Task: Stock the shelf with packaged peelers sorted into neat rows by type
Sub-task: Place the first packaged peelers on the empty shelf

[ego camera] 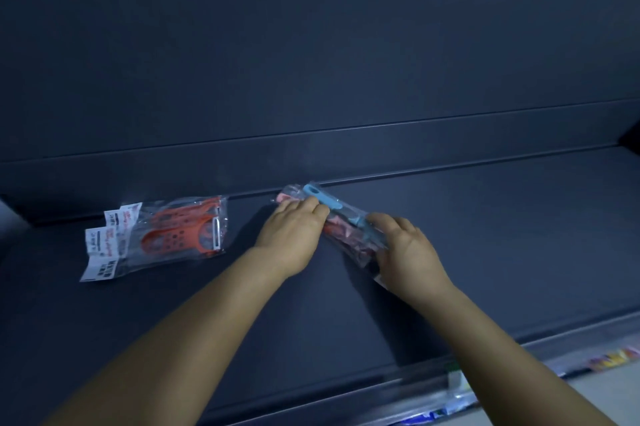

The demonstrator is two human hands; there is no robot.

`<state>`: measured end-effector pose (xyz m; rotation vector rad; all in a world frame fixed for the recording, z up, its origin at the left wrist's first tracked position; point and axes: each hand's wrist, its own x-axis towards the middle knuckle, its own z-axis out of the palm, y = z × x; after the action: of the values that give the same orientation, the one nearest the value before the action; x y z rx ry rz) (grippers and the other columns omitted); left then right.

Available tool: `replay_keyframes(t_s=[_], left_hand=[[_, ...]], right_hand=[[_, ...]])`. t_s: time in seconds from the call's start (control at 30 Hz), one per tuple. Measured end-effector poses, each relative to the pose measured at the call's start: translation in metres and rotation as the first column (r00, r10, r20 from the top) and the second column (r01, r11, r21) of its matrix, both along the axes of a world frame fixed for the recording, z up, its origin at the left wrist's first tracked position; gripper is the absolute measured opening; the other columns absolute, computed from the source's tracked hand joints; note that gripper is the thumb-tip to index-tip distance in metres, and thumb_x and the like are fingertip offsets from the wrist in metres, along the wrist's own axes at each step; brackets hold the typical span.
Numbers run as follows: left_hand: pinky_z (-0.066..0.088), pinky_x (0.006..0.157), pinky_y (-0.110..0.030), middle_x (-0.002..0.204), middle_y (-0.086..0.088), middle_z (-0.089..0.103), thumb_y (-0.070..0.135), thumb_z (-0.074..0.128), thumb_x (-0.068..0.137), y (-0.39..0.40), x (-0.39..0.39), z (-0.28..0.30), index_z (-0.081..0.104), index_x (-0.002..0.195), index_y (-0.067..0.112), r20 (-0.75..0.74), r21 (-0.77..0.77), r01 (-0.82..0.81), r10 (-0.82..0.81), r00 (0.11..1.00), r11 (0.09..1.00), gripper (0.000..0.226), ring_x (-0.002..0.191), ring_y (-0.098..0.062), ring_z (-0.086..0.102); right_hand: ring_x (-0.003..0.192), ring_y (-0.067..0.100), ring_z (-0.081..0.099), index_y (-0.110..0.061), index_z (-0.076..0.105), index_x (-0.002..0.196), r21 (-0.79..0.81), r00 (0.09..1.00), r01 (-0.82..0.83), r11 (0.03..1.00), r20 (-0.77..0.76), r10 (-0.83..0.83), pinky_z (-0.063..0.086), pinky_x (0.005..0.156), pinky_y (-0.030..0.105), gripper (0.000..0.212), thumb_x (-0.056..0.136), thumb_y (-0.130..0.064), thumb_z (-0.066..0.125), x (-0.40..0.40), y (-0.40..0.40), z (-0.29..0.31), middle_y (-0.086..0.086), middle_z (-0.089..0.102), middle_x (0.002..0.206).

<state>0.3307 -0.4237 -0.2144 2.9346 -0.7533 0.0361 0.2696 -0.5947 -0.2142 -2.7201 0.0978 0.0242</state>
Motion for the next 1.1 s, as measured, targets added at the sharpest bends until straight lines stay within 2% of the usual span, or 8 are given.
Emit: replay_keyframes(t_s=[0.13, 0.27, 0.43, 0.57, 0.7, 0.8, 1.0, 1.1], left_hand=[[0.042, 0.092, -0.038, 0.129, 0.000, 0.041, 0.002, 0.052, 0.089, 0.000, -0.006, 0.000, 0.040, 0.131, 0.021, -0.054, -0.044, -0.100, 0.098, 0.994, 0.994, 0.048, 0.112, -0.027, 0.051], [0.040, 0.097, -0.037, 0.124, -0.001, 0.045, 0.017, 0.051, 0.093, -0.003, -0.013, 0.003, 0.045, 0.121, 0.018, 0.000, -0.078, -0.096, 0.096, 0.995, 0.992, 0.028, 0.116, -0.024, 0.047], [0.027, 0.110, -0.032, 0.140, 0.005, 0.037, 0.021, 0.046, 0.096, -0.014, -0.025, -0.001, 0.037, 0.141, 0.024, -0.040, -0.043, 0.080, -0.082, 0.996, 0.996, 0.046, 0.131, -0.017, 0.032], [0.020, 0.112, -0.029, 0.150, 0.008, 0.028, 0.020, 0.043, 0.097, -0.017, -0.029, -0.003, 0.032, 0.144, 0.025, -0.015, -0.050, 0.066, -0.067, 0.998, 0.997, 0.048, 0.136, -0.016, 0.027], [0.022, 0.108, -0.027, 0.140, 0.006, 0.038, 0.020, 0.042, 0.097, -0.015, -0.033, -0.004, 0.043, 0.133, 0.022, -0.014, -0.050, 0.049, -0.050, 0.999, 0.998, 0.036, 0.131, -0.016, 0.034], [0.025, 0.108, -0.029, 0.136, 0.007, 0.038, 0.019, 0.042, 0.097, -0.014, -0.034, -0.004, 0.036, 0.137, 0.026, -0.021, -0.049, 0.050, -0.051, 0.998, 0.998, 0.042, 0.127, -0.016, 0.035], [0.032, 0.104, -0.031, 0.125, 0.002, 0.038, 0.023, 0.044, 0.096, -0.007, -0.038, -0.004, 0.047, 0.128, 0.022, -0.042, -0.063, -0.005, 0.003, 0.999, 0.998, 0.032, 0.116, -0.019, 0.043], [0.033, 0.103, -0.032, 0.124, -0.001, 0.038, 0.029, 0.044, 0.097, -0.010, -0.043, -0.004, 0.038, 0.135, 0.024, -0.036, -0.090, -0.087, 0.084, 0.996, 0.992, 0.039, 0.114, -0.020, 0.043]], right_hand=[[0.107, 0.027, 0.053, -0.024, 0.048, 0.133, 0.050, 0.997, 0.021, 0.999, 0.078, -0.025, 0.039, 0.077, 0.027, 0.049, 0.090, -0.002, 0.042, 0.006, -0.008, -0.002, 0.007, 0.056, 0.117], [0.098, 0.029, 0.056, -0.019, 0.052, 0.132, 0.077, 0.980, 0.081, 0.994, 0.174, -0.093, 0.043, 0.072, 0.030, 0.046, 0.092, -0.001, 0.039, 0.013, -0.016, -0.002, 0.010, 0.058, 0.108], [0.129, 0.027, 0.034, -0.023, 0.041, 0.140, -0.029, 0.994, -0.011, 1.000, 0.110, 0.014, 0.030, 0.105, 0.036, 0.046, 0.094, -0.020, 0.042, 0.014, -0.018, -0.006, 0.005, 0.040, 0.143], [0.133, 0.025, 0.032, -0.034, 0.047, 0.135, -0.107, 0.975, -0.158, 0.982, 0.139, 0.172, 0.024, 0.108, 0.038, 0.043, 0.092, -0.039, 0.049, 0.008, -0.013, -0.006, -0.001, 0.038, 0.146], [0.117, 0.029, 0.047, -0.025, 0.052, 0.130, 0.018, 0.991, -0.124, 0.992, 0.059, 0.123, 0.040, 0.097, 0.034, 0.040, 0.090, -0.031, 0.052, 0.020, -0.011, -0.006, 0.006, 0.055, 0.125], [0.103, 0.028, 0.056, -0.021, 0.057, 0.121, 0.025, 0.996, -0.064, 0.998, 0.061, 0.062, 0.046, 0.080, 0.032, 0.031, 0.092, -0.029, 0.053, 0.030, -0.011, -0.005, 0.009, 0.061, 0.112], [0.097, 0.033, 0.057, -0.013, 0.058, 0.121, 0.043, 0.990, 0.036, 0.998, 0.133, -0.042, 0.041, 0.073, 0.032, 0.031, 0.094, -0.020, 0.046, 0.037, -0.007, -0.005, 0.015, 0.062, 0.108], [0.093, 0.033, 0.058, -0.011, 0.059, 0.114, 0.038, 0.990, 0.047, 0.998, 0.130, -0.052, 0.035, 0.068, 0.030, 0.028, 0.096, -0.024, 0.042, 0.038, -0.006, -0.006, 0.015, 0.064, 0.103]])
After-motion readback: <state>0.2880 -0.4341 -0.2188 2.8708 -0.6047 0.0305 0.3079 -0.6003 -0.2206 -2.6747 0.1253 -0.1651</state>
